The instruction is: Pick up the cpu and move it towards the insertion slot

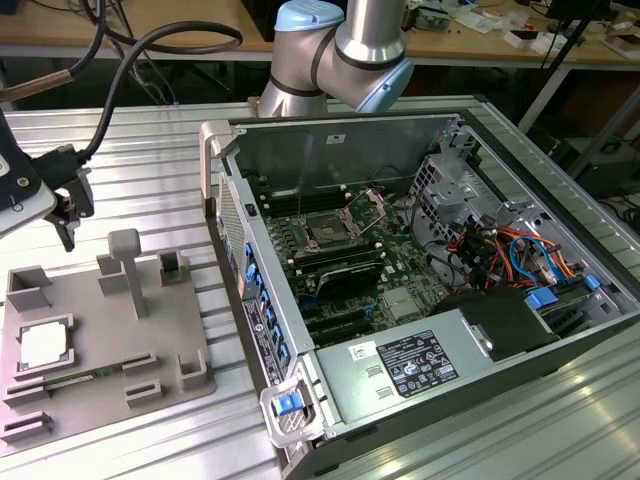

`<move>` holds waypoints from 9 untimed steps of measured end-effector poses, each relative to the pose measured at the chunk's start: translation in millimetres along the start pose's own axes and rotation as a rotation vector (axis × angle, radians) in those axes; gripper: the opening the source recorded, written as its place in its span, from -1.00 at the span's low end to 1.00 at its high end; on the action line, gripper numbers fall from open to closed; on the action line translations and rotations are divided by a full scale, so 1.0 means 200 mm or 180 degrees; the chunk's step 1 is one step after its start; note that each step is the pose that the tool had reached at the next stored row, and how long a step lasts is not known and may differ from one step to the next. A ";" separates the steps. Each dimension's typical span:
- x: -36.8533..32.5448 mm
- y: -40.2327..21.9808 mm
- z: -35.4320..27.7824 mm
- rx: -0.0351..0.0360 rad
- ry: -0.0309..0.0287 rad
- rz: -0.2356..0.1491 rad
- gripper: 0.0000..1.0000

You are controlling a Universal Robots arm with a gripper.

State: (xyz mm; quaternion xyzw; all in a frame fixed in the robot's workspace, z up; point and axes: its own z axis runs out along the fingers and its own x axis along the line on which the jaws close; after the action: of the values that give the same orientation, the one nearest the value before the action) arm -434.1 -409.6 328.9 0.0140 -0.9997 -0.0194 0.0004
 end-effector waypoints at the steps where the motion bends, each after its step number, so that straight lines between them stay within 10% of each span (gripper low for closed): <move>1: 0.000 0.000 0.005 0.0000 0.0000 0.0000 0.84; 9: 0.022 -0.008 0.071 0.0000 0.0000 0.0000 0.98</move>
State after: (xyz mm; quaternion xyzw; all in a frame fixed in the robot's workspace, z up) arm -438.5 -410.8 314.7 0.0140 -0.9997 -0.0194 0.0004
